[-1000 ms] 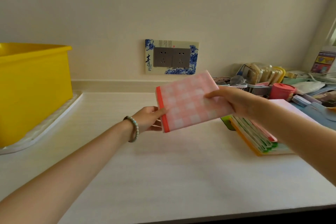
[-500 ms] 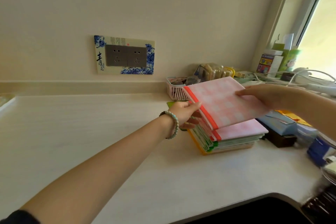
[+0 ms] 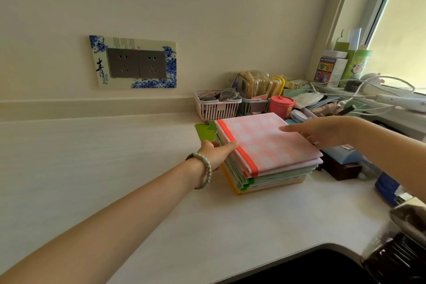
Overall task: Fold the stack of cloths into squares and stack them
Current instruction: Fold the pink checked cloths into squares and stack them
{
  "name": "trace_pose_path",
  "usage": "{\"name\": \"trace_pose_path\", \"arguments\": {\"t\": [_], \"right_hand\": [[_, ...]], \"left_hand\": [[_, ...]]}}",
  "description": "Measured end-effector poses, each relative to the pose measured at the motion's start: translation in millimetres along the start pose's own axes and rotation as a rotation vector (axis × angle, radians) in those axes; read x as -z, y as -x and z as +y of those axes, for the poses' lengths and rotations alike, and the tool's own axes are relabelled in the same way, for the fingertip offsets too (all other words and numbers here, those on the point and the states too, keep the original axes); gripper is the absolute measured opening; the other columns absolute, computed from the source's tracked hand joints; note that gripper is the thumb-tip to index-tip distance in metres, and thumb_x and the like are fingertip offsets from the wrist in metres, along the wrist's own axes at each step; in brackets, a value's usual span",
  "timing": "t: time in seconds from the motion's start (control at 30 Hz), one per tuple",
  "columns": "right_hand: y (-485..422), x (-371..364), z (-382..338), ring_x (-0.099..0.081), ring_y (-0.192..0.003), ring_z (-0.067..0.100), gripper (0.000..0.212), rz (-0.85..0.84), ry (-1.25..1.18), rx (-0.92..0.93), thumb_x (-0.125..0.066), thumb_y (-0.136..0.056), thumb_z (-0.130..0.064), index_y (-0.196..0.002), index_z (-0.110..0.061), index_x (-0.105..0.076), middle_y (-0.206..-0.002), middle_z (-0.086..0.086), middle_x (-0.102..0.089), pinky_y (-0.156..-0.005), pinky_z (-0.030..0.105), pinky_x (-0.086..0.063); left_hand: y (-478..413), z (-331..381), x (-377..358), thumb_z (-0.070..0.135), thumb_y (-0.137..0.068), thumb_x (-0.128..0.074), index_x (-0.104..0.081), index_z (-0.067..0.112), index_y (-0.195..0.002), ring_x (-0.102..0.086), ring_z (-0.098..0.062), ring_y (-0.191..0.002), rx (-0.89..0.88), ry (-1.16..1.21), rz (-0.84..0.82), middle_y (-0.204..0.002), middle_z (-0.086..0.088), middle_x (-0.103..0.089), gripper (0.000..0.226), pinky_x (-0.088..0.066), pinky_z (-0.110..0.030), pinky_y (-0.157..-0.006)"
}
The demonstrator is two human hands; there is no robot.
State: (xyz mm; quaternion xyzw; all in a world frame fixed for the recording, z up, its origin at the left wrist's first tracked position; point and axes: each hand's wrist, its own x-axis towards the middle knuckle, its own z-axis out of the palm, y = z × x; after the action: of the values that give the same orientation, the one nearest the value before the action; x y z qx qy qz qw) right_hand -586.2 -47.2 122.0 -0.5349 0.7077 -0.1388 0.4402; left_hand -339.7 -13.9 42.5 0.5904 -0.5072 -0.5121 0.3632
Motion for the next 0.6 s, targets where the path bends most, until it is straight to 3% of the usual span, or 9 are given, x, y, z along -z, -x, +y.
{"name": "trace_pose_path", "arguments": {"t": [0.07,0.13,0.23,0.3,0.43,0.6], "right_hand": [[1.4,-0.4,2.4,-0.042,-0.129,0.024,0.093,-0.063,-0.053,-0.053,-0.063,-0.074,-0.053,-0.147,-0.015,-0.021,-0.144,0.008,-0.038,-0.106,0.036,-0.036],[3.1,-5.6,4.6,-0.054,-0.113,0.025,0.084,-0.084,-0.092,-0.082,-0.064,-0.072,-0.052,-0.14,-0.015,-0.032,-0.127,0.008,-0.053,-0.095,0.035,-0.044],[3.9,-13.0,8.3,-0.061,-0.106,0.025,0.082,-0.056,-0.109,-0.104,-0.069,-0.062,-0.054,-0.127,-0.012,-0.044,-0.117,0.013,-0.061,-0.092,0.037,-0.05],[7.1,-16.0,8.6,-0.061,-0.102,0.025,0.076,-0.048,-0.129,-0.105,-0.067,-0.066,-0.055,-0.125,-0.013,-0.042,-0.114,0.014,-0.061,-0.09,0.036,-0.05],[15.3,-18.7,9.4,-0.06,-0.107,0.027,0.089,-0.078,-0.146,-0.091,-0.068,-0.064,-0.052,-0.137,-0.018,-0.033,-0.121,0.013,-0.057,-0.087,0.035,-0.052],[23.3,-30.9,6.6,-0.06,-0.105,0.028,0.082,-0.125,-0.199,-0.053,-0.067,-0.077,-0.041,-0.144,-0.018,-0.026,-0.124,0.014,-0.056,-0.086,0.039,-0.052]], "left_hand": [[-2.5,-1.4,-5.3,0.075,-0.045,-0.068,-0.042,0.019,-0.138,-0.048,-0.023,-0.123,0.053,0.084,-0.053,-0.136,-0.001,-0.051,0.112,-0.036,-0.045,-0.107],[-3.5,-1.8,-12.4,0.07,-0.058,-0.067,-0.044,0.022,-0.139,-0.048,-0.022,-0.124,0.057,0.182,-0.106,-0.137,-0.001,-0.052,0.097,-0.034,-0.043,-0.109],[-6.8,-1.7,-21.2,0.051,-0.083,-0.061,-0.042,0.018,-0.14,-0.053,-0.022,-0.12,0.05,0.334,-0.132,-0.134,-0.004,-0.055,0.068,-0.037,-0.041,-0.108],[-5.9,-0.6,-24.0,0.048,-0.087,-0.058,-0.044,0.016,-0.139,-0.055,-0.022,-0.117,0.06,0.405,-0.14,-0.132,-0.006,-0.057,0.062,-0.04,-0.039,-0.105],[-5.4,-1.4,-23.8,0.048,-0.088,-0.055,-0.051,0.015,-0.133,-0.059,-0.024,-0.112,0.085,0.499,-0.106,-0.126,-0.007,-0.061,0.055,-0.042,-0.041,-0.104],[1.3,1.9,-13.7,0.039,-0.095,-0.049,-0.06,0.012,-0.114,-0.064,-0.027,-0.102,0.091,0.536,-0.098,-0.113,-0.011,-0.067,0.035,-0.047,-0.042,-0.098]]}}
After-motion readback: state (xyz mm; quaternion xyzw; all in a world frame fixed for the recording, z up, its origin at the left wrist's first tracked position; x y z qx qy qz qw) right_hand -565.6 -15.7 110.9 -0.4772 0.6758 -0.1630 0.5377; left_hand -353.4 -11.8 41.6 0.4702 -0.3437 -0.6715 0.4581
